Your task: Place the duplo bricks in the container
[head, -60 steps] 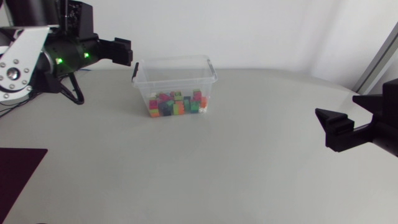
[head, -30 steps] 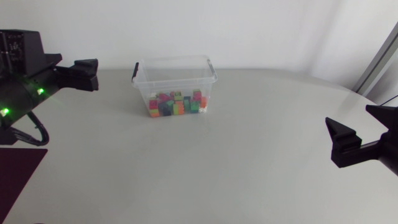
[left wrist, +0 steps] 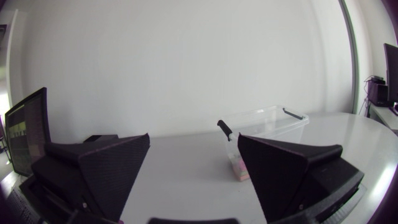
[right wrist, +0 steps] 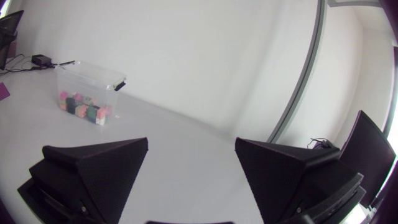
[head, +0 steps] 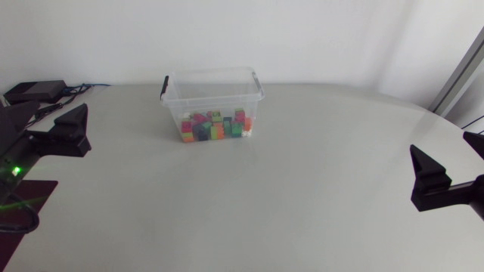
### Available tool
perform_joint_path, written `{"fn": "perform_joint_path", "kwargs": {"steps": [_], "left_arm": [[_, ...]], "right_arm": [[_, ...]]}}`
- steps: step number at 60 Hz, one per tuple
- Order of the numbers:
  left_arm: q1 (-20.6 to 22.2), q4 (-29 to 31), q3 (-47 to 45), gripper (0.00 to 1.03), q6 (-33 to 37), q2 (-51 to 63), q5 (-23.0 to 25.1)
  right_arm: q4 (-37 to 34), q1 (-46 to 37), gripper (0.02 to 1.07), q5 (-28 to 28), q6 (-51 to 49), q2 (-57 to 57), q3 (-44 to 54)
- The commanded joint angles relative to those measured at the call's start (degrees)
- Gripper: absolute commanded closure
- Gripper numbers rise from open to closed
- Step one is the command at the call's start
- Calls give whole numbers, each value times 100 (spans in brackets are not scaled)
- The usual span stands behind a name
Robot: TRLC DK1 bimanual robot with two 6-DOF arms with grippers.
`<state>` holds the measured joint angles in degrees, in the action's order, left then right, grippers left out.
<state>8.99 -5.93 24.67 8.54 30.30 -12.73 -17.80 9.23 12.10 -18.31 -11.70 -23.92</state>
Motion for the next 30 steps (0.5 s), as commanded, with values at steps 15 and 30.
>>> {"fn": "perform_joint_path", "kwargs": {"steps": [15,30], "left_arm": [[-292,122,-862,6,-141,-1023,337],[-513,294,-1445,6,-400,-1753,678]], "right_arm": [[566,-291,6,-311,449,390,793],[1007,-521,6,-638,951,674,1375]]}}
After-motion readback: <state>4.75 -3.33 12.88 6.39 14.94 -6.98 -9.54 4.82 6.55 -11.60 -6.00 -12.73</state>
